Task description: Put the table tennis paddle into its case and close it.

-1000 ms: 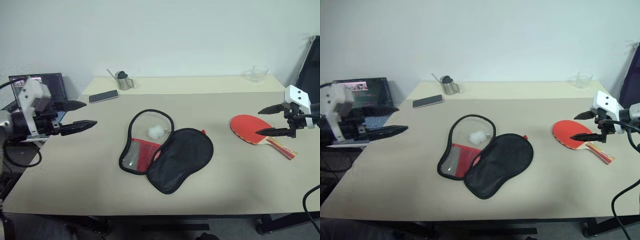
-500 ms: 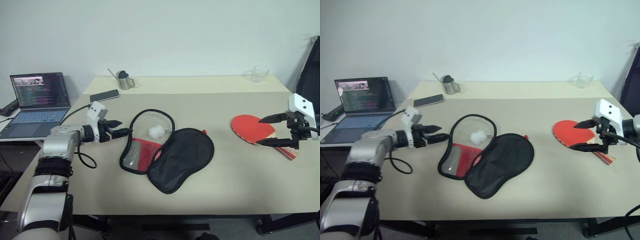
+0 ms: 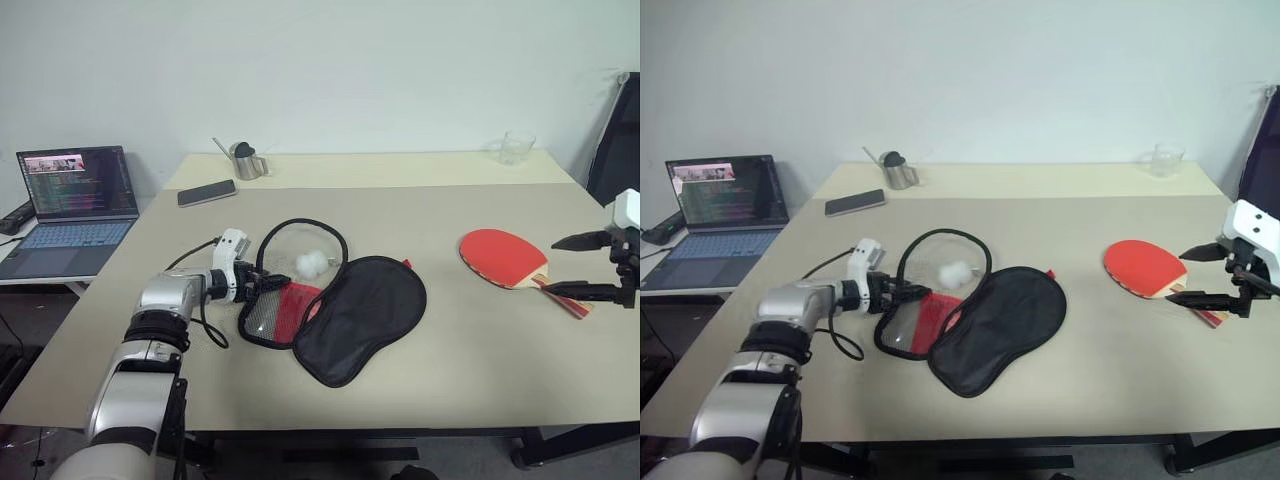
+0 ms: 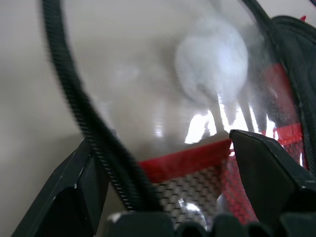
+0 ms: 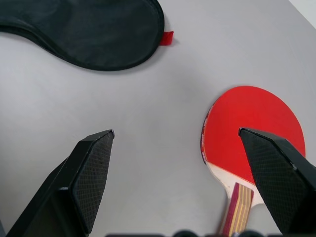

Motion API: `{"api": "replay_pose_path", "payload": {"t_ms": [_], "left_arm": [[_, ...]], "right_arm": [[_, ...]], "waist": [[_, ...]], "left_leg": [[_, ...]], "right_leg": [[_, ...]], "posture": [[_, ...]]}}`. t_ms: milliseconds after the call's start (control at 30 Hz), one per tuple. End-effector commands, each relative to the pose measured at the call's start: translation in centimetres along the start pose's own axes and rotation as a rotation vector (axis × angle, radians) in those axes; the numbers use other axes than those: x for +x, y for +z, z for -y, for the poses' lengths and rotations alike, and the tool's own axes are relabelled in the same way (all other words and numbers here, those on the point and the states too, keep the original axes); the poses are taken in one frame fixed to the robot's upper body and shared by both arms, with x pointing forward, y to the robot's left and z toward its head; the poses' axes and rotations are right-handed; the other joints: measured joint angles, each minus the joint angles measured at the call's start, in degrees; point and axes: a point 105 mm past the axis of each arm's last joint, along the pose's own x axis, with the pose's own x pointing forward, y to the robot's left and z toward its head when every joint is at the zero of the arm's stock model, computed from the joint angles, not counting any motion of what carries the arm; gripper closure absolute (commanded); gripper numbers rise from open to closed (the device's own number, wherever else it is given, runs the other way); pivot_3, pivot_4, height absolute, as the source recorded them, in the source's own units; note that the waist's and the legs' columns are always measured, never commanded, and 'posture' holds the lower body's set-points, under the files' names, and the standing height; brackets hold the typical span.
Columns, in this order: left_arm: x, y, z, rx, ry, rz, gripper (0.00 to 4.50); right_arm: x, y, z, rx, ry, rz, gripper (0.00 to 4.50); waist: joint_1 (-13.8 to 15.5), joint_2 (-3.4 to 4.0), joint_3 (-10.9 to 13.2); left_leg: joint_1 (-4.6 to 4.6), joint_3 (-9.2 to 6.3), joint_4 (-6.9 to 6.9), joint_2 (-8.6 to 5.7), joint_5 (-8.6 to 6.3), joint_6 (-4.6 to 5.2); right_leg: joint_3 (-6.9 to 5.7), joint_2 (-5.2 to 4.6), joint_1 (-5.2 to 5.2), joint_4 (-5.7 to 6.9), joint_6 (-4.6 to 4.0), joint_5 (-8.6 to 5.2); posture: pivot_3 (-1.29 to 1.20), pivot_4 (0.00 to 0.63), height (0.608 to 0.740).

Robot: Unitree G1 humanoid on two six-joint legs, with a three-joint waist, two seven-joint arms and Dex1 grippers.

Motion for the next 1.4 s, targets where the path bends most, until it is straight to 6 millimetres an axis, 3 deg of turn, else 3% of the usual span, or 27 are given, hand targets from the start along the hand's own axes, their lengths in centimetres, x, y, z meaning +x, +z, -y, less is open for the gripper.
{"api": "replay_pose_path", "payload": {"t_ms": [33, 100, 200, 533, 800, 1200, 1400], "left_arm": [[0.5, -0.2, 0.6, 0.001, -0.005, -0.003, 0.45], [0.6, -0.1, 0.7, -0.021, 0.003, 0.007, 0.45], [0.3, -0.4, 0.6, -0.035, 0.015, 0.019, 1.03], [0.2, 0.6, 0.9, -0.119, 0.056, 0.117, 4.46], [2.3, 3.5, 2.8, -0.168, 0.078, 0.294, 4.49], [4.8, 5.2, 1.9, -0.233, 0.261, 0.391, 4.49], [6.3, 6.0, 2.5, -0.251, 0.274, 0.395, 4.49]], "right_arm": [[-1.3, 1.2, 0.5, -0.047, -0.047, 0.01, 0.05], [-1.3, 1.3, 0.5, -0.049, -0.049, 0.01, 0.05], [-1.2, 1.4, 0.6, -0.053, -0.05, 0.011, 0.0], [-0.8, 1.6, 1.1, -0.064, -0.053, 0.015, 0.0], [-0.3, 1.7, 1.3, -0.072, -0.054, 0.02, 0.0], [-0.1, 1.4, 1.2, -0.065, -0.06, 0.016, 0.0], [0.1, 1.2, 1.0, -0.062, -0.057, 0.015, 0.0]], "waist": [[0.24, 0.0, 0.0], [0.46, 0.0, 0.0], [0.6, 0.0, 0.0], [1.26, 0.0, 0.0], [1.58, -0.05, 0.02], [1.98, -0.08, 0.04], [2.12, -0.12, 0.07]], "left_leg": [[0.02, 0.0, 0.0, 0.0, 0.0, 0.0], [0.02, 0.0, 0.01, 0.0, 0.0, 0.0], [0.02, 0.0, 0.01, -0.01, 0.0, 0.0], [0.03, -0.02, 0.01, 0.0, 0.0, -0.01], [-0.01, -0.04, 0.08, -0.03, 0.0, -0.02], [-0.01, 0.0, 0.13, -0.02, 0.0, -0.03], [-0.02, 0.0, 0.14, -0.03, 0.0, -0.03]], "right_leg": [[0.0, -0.01, 0.03, 0.0, 0.0, 0.0], [-0.01, -0.01, 0.04, 0.0, 0.0, 0.0], [-0.01, -0.02, 0.04, -0.01, 0.0, 0.0], [-0.02, -0.02, 0.04, -0.03, 0.0, 0.0], [-0.05, -0.07, 0.06, -0.06, 0.02, 0.01], [-0.04, -0.06, 0.09, -0.06, 0.05, 0.03], [-0.05, -0.06, 0.1, -0.07, 0.06, 0.04]], "posture": [[0.0, 0.15, 0.74], [0.0, 0.15, 0.74], [0.0, 0.15, 0.74], [0.0, 0.15, 0.74], [0.0, 0.15, 0.74], [0.0, 0.15, 0.74], [0.0, 0.15, 0.74]]}}
